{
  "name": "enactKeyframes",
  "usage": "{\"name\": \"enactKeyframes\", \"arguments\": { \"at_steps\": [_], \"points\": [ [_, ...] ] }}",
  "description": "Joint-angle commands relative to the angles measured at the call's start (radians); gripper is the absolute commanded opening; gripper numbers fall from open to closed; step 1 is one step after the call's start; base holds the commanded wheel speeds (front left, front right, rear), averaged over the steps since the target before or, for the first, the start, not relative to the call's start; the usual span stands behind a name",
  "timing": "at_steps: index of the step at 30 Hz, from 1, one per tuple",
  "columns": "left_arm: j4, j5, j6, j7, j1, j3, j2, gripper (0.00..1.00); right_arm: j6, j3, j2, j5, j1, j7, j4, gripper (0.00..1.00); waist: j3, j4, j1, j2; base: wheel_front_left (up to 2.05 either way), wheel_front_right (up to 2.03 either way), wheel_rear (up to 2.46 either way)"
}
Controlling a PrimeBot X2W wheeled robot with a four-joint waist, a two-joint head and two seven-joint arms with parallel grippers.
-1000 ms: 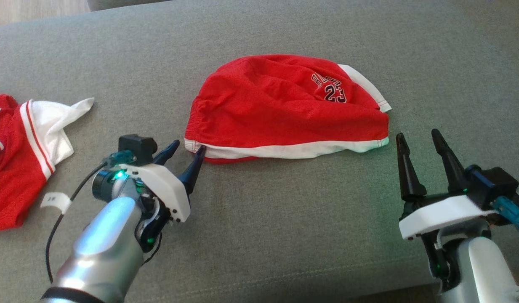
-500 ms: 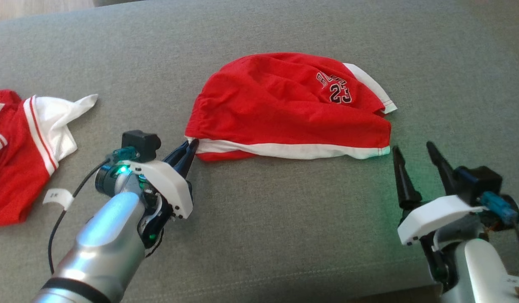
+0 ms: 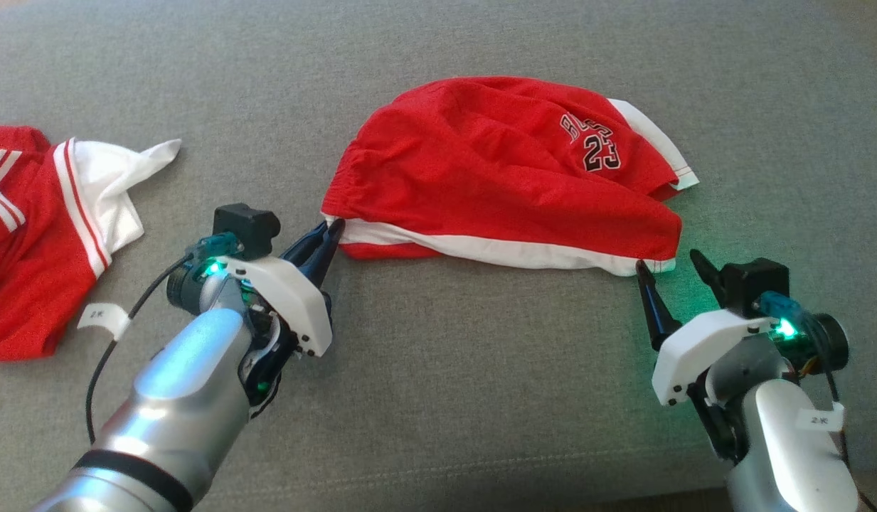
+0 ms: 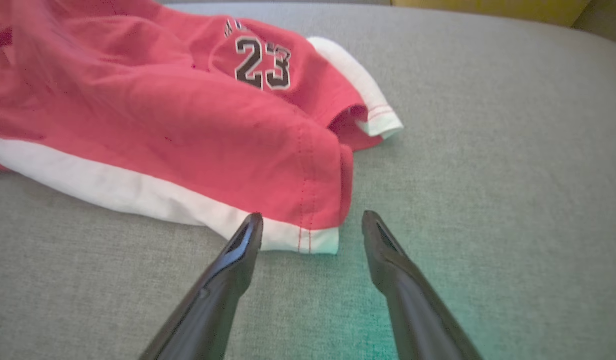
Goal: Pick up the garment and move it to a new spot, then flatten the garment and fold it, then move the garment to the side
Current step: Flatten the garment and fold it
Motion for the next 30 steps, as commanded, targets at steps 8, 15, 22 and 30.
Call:
{"name": "enactKeyframes", "arguments": {
  "at_steps": [8,15,22,30],
  "points": [
    [-0.009,-0.022,-0.006,-0.025,-0.061,-0.001,0.03,0.0,0.003,0.018,-0.004,0.007,-0.062,0.0,0.057,0.38,0.007,0.001,0.0,0.0,0.0,0.0,0.0],
    [-0.012,-0.029,-0.006,-0.032,-0.065,-0.011,0.037,0.0,0.003,0.02,-0.004,0.027,-0.088,-0.026,0.099,0.0,0.015,-0.006,0.0,0.0,0.0,0.0,0.0],
    [-0.016,-0.03,-0.006,-0.036,-0.062,-0.004,0.04,0.0,0.003,0.013,-0.004,0.06,-0.081,-0.075,0.092,0.0,0.006,-0.009,0.0,0.0,0.0,0.0,0.0],
    [-0.213,0.03,0.059,-0.038,0.019,0.13,0.073,0.0,0.003,-0.033,-0.004,0.106,-0.018,-0.207,-0.003,0.0,-0.031,-0.008,0.0,0.0,0.0,0.0,0.0]
  ]
}}
